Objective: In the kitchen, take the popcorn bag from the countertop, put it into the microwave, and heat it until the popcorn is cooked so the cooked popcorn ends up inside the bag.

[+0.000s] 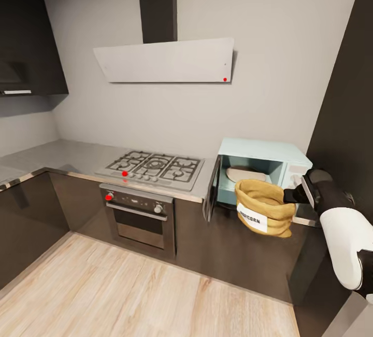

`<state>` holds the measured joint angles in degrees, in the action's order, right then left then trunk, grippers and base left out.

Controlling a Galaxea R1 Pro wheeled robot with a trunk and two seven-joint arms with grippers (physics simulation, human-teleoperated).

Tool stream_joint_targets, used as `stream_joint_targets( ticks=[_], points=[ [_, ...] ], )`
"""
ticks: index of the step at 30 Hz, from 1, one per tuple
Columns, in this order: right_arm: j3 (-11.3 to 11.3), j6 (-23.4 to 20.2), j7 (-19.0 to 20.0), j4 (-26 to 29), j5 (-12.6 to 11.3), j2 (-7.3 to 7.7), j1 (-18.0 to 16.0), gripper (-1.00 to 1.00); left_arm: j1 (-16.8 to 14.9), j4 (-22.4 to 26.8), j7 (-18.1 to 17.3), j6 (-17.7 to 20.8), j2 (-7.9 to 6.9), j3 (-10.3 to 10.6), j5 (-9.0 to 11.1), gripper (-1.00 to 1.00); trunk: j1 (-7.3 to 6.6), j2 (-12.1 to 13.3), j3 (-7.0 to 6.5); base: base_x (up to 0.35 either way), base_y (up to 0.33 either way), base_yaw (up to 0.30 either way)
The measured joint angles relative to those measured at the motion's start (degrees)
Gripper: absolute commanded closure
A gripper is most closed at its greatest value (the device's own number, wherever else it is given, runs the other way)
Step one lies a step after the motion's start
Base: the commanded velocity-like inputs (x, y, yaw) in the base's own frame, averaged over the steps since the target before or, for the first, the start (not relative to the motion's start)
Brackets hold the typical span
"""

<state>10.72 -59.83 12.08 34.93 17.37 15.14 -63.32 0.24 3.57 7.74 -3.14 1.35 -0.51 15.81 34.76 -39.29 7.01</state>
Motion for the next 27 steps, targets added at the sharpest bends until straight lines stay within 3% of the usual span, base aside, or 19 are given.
stream_joint_targets(
  ticks=[8, 13, 15, 17, 20, 22, 27],
  points=[
    [1.0, 0.0, 2.1, 1.2, -0.5, -0.07, 0.0, 1.00, 0.0, 0.0, 0.0, 0.0, 0.01, 0.0, 0.0, -1.00, 0.01, 0.0, 0.00, 0.006, -0.002, 0.000],
    [1.1, 0.0, 0.3, 6.2, 0.2, -0.17, 0.0, 1.00, 0.0, 0.0, 0.0, 0.0, 0.03, -0.1, 0.0, -1.00, 0.01, 0.0, 0.00, 0.000, 0.000, 0.000],
    [1.2, 0.0, -1.5, 7.6, 0.0, -0.86, 0.0, 1.00, 0.0, 0.0, 0.0, 0.0, 0.03, -0.1, 0.0, -1.00, 0.01, 0.0, 0.00, 0.000, 0.000, 0.000],
    [1.5, 0.0, -5.8, 10.5, 0.1, -2.42, 0.0, 1.00, 0.0, 0.0, 0.0, 0.0, 0.03, -0.1, 0.0, -1.00, 0.01, 0.0, 0.00, 0.000, 0.000, 0.000],
    [4.0, 0.0, -10.4, 13.3, 0.2, -5.56, 0.0, 1.00, 0.0, 0.0, 0.0, 0.0, 0.03, -0.1, 0.0, -1.00, 0.01, 0.0, 0.00, 0.000, 0.000, 0.000],
    [5.4, 0.0, -11.5, 13.7, 0.4, -7.12, 0.0, 1.00, 0.0, 0.0, 0.0, 0.0, 0.03, -0.1, 0.0, -1.00, 0.01, 0.0, 0.00, 0.000, 0.000, 0.000],
    [5.9, 0.0, -11.8, 13.8, 0.4, -7.65, 0.0, 1.00, 0.0, 0.0, 0.0, 0.0, 0.03, -0.1, 0.0, -1.00, 0.01, 0.0, 0.00, 0.000, 0.000, 0.000]
  ],
)
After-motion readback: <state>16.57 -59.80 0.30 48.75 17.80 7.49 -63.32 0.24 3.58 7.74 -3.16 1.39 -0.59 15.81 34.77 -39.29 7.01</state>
